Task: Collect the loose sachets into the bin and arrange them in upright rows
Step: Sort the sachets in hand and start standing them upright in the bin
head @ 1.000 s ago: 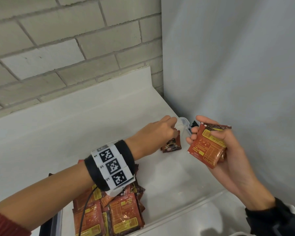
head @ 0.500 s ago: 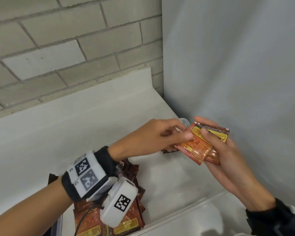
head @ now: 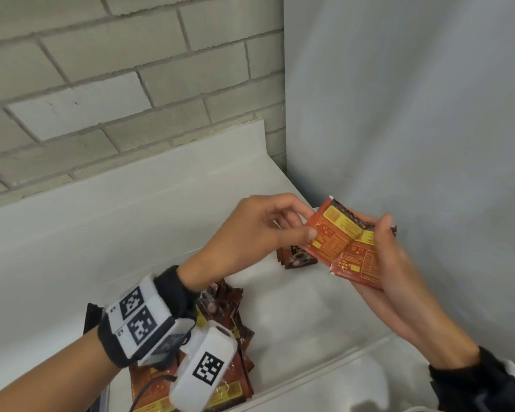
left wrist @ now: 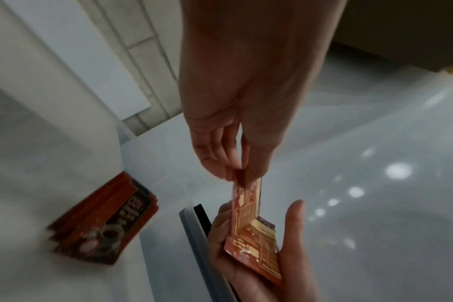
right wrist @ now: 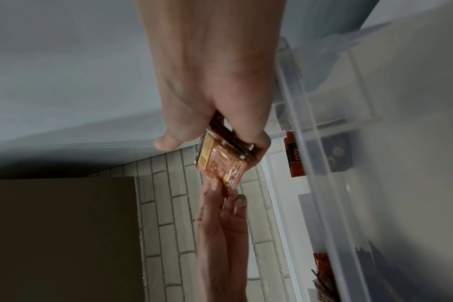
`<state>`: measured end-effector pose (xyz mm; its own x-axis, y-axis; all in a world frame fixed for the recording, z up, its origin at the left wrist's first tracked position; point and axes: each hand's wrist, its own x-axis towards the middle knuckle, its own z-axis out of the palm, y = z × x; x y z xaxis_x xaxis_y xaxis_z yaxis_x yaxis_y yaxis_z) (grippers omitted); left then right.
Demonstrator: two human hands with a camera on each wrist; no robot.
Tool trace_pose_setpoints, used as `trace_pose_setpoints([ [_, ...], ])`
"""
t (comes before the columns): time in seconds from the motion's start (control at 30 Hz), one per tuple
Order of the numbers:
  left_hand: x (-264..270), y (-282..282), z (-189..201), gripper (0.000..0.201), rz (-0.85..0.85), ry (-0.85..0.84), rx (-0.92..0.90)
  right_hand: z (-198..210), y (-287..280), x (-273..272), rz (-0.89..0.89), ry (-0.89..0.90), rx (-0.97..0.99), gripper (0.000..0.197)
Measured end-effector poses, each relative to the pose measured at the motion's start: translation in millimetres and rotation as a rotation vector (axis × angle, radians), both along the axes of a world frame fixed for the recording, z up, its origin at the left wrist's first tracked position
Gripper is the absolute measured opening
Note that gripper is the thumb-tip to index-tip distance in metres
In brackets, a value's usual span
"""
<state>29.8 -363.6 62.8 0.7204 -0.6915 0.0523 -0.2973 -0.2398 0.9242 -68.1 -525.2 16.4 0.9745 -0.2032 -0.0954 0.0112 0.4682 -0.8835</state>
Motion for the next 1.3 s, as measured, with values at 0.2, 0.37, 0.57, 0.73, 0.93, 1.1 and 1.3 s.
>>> trace_pose_setpoints([
  [0.2, -10.1, 2.0, 6.0, 0.015, -0.030, -0.559, -0.063, -3.5, 0.2, 3.6, -0.009, 0.000, 0.041, 0.076],
  [0.37, -17.8, -2.3, -11.4, 0.019, -0.233, -0.835, 0.054, 0.1, -2.2, 1.5, 0.001, 0.022, 0.097, 0.062],
  [0.57, -15.5, 3.6, -13.8, 0.026, -0.243, -0.741, 0.057, 1.4, -1.4, -0.4, 0.004, 0.017, 0.067, 0.036],
  [0.73, -14.6, 8.6, -1.1, 0.030, -0.070, -0.312, 0.057, 2.4, -2.3, -0.5, -0.003, 0.016, 0.052, 0.042],
  [0.93, -10.7, 4.4, 4.0, 0.030, -0.141, -0.010, 0.064, 3.0, -1.1, -2.1, 0.041, -0.007, 0.047, 0.049],
  [1.1, 8.2, 6.3, 3.6, 0.029, -0.221, -0.133, 0.152, 3.8, -0.1, -1.6, -0.110, -0.044, 0.093, 0.047],
  [1.3, 30.2, 3.6, -12.4, 0.029, -0.364, -0.463, 0.356, 5.7, 0.0, -2.2, -0.223, -0.036, 0.109, 0.040],
])
